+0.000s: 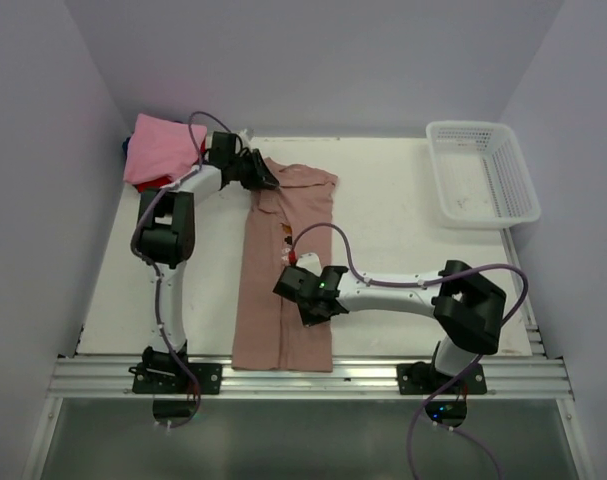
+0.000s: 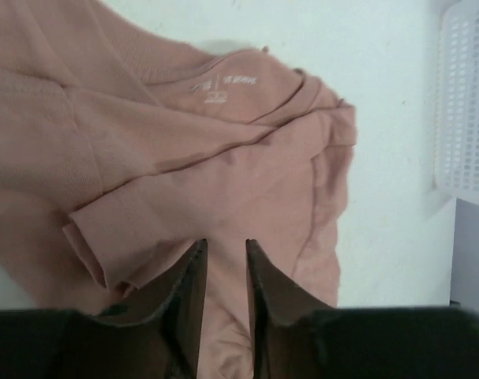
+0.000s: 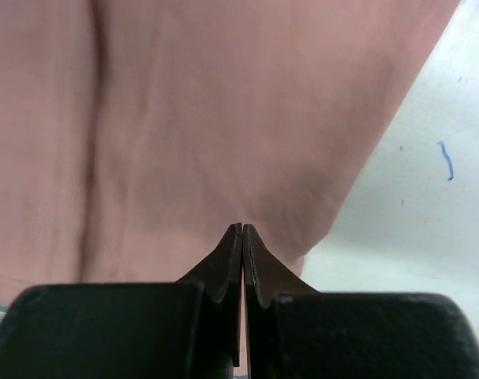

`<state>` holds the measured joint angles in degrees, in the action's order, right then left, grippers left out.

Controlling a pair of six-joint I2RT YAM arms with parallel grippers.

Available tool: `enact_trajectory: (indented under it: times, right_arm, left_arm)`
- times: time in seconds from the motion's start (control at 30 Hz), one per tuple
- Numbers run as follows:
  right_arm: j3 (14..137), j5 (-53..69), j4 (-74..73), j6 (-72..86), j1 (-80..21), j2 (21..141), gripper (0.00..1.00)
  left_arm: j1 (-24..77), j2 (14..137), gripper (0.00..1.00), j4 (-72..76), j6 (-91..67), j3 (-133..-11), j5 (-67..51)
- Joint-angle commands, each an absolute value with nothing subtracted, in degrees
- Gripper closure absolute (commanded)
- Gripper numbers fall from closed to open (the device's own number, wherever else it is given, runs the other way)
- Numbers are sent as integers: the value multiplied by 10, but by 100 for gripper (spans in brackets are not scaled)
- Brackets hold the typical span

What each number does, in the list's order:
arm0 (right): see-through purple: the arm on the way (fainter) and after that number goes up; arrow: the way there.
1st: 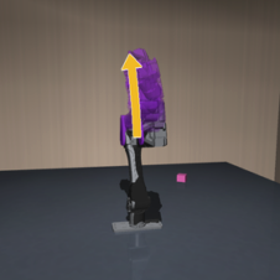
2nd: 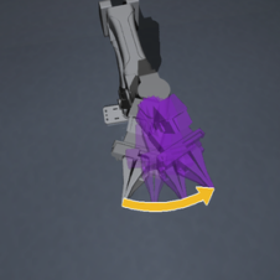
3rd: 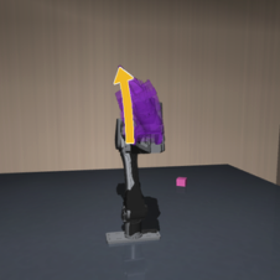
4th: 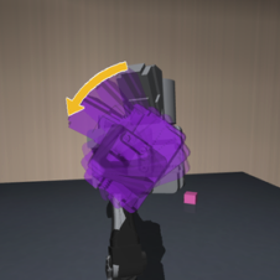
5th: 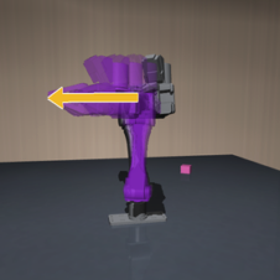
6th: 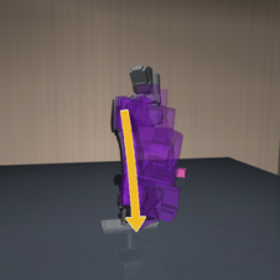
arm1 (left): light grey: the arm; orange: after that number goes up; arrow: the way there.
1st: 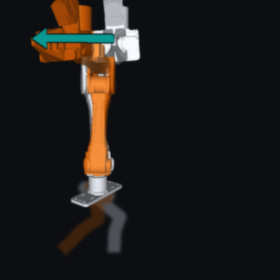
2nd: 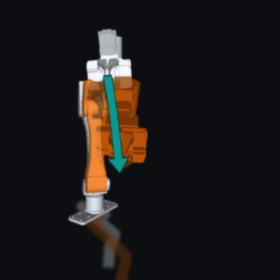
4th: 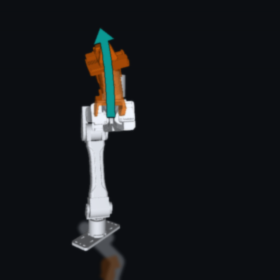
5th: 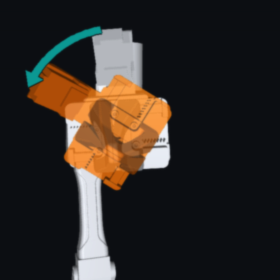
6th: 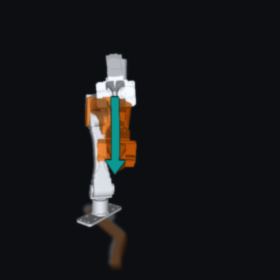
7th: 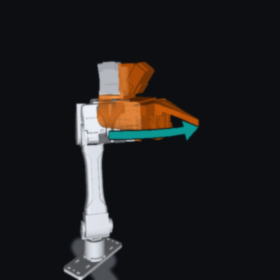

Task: Fold and stack the t-shirts
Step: Fold the tshirt

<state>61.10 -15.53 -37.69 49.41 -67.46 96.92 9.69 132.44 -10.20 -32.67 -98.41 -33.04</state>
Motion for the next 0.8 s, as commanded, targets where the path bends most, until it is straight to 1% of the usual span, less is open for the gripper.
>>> enact_trajectory:
  times: [0.0, 0.03, 0.07, 0.1, 0.13, 0.17, 0.2, 0.23, 0.27, 0.3, 0.33, 0.4, 0.53, 0.77]
  right_arm:
    - [696, -216, -424, 455, -667, 962, 100]
    - [706, -224, -428, 448, -661, 958, 100]
    - [715, -232, -431, 442, -657, 955, 100]
    - [735, -239, -432, 431, -655, 951, 100]
    - [746, -252, -436, 425, -647, 946, 93]
    - [758, -256, -441, 421, -644, 944, 91]
    - [780, -260, -446, 412, -642, 942, 90]
    - [790, -265, -452, 410, -641, 941, 90]
    - [798, -266, -456, 409, -641, 940, 90]
    - [807, -265, -459, 411, -640, 939, 91]
    - [807, -256, -460, 413, -640, 936, 94]
    - [801, -250, -461, 422, -640, 927, 100]
    - [746, -243, -450, 448, -639, 902, 100]
    - [715, -256, -455, 466, -640, 869, 100]
  left_arm:
    - [84, 1189, 68, -91, -277, -1021, -262]
    - [81, 1172, 59, -123, -266, -1047, -238]
    - [77, 1170, 31, -141, -242, -1064, -216]
    - [74, 1173, 14, -164, -231, -1085, -184]
    - [72, 1196, 9, -205, -220, -1135, -181]
    - [63, 1216, 8, -226, -211, -1163, -186]
    - [56, 1243, 12, -252, -207, -1195, -200]
    - [49, 1298, 21, -293, -210, -1253, -219]
    - [31, 1327, 60, -304, -217, -1274, -243]
    - [20, 1353, 94, -315, -240, -1293, -269]
    - [12, 1393, 100, -323, -250, -1306, -274]
    - [1, 1417, 100, -319, -256, -1306, -271]
    - [-15, 1444, 100, -280, -260, -1275, -265]
    - [-19, 1471, 100, -284, -261, -1280, -237]
